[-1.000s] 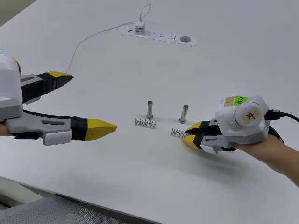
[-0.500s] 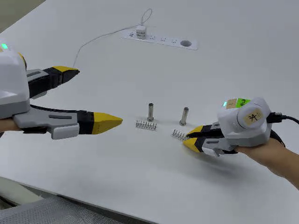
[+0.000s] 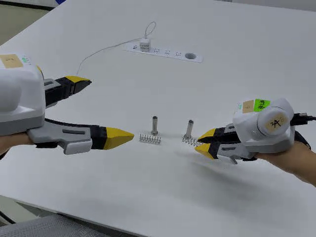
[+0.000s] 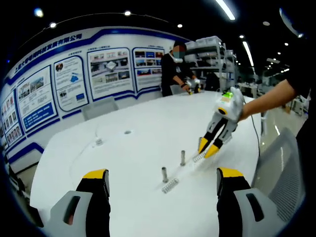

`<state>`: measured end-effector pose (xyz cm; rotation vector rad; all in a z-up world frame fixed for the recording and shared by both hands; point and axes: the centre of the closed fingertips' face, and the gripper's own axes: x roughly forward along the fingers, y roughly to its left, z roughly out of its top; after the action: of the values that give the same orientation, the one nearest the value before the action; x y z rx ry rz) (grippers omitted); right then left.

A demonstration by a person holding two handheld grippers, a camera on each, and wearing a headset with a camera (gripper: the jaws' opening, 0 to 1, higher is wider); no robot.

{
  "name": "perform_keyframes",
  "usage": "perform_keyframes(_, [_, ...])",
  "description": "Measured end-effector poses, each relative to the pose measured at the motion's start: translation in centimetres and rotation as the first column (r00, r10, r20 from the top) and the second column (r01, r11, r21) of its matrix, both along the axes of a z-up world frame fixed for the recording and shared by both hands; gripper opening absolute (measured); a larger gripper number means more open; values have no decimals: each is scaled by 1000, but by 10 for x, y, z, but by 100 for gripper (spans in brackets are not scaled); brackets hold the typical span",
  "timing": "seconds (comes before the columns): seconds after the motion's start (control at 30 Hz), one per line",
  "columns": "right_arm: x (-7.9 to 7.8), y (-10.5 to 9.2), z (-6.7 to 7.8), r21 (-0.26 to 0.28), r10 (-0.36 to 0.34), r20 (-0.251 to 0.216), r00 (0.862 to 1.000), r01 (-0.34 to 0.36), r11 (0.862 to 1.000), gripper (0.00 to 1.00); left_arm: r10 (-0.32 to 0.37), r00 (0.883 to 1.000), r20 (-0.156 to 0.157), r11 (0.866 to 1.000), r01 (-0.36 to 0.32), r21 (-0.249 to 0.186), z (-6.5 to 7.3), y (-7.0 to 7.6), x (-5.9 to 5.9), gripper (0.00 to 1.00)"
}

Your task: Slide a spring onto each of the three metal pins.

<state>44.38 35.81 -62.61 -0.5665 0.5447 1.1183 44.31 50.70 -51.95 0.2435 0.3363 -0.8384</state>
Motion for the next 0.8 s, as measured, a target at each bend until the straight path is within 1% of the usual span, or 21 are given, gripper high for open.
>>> perform_keyframes(0.07, [-3, -1, 5, -2, 14, 5, 1000, -14, 1000, 11, -12, 1000, -9, 1000, 12, -1, -2, -3, 0, 90])
perform_keyframes(0.1, [-4, -1, 9, -2, 20, 9, 1000, -20, 1000, 11, -24, 1000, -15, 1000, 24, -1, -3, -6, -1, 87])
perform_keyframes(0.2, [-7, -1, 22, 13, 35, 18, 999, -35, 999, 11, -57, 998, -2, 998, 57, 20, -4, -15, -3, 85])
perform_keyframes(0.27, [-11, 1, 32, 20, 51, 21, 998, -51, 998, 11, -78, 997, 16, 996, 78, 39, -5, -21, -3, 84])
perform_keyframes(0.3, [-11, 2, 35, 13, 65, 30, 997, -65, 998, 11, -92, 996, 23, 995, 91, 38, -4, -24, -3, 82])
perform_keyframes(0.37, [-12, 1, 42, -14, 91, 63, 994, -91, 996, 11, -112, 994, 19, 993, 111, 29, -4, -31, -3, 79])
perform_keyframes(0.43, [-15, 2, 49, -11, 102, 67, 992, -102, 995, 11, -123, 992, 19, 992, 123, 31, -5, -37, -2, 79])
perform_keyframes(0.5, [-17, 3, 56, -4, 113, 73, 991, -113, 994, 11, -132, 991, 22, 991, 131, 36, -4, -42, -3, 77])
perform_keyframes(0.57, [-20, 5, 64, -3, 129, 84, 988, -130, 992, 11, -155, 988, 29, 988, 154, 25, -2, -50, -4, 75])
perform_keyframes(0.67, [-23, 7, 70, -8, 149, 96, 984, -149, 989, 11, -171, 984, 43, 985, 169, 40, -1, -57, -5, 74])
perform_keyframes(0.77, [-25, 8, 74, -23, 164, 118, 979, -163, 986, 11, -192, 980, 40, 981, 191, 42, -2, -62, -9, 70])
perform_keyframes(0.8, [-26, 9, 75, -23, 168, 118, 979, -166, 986, 11, -200, 979, 38, 979, 198, 43, -3, -63, -10, 68])
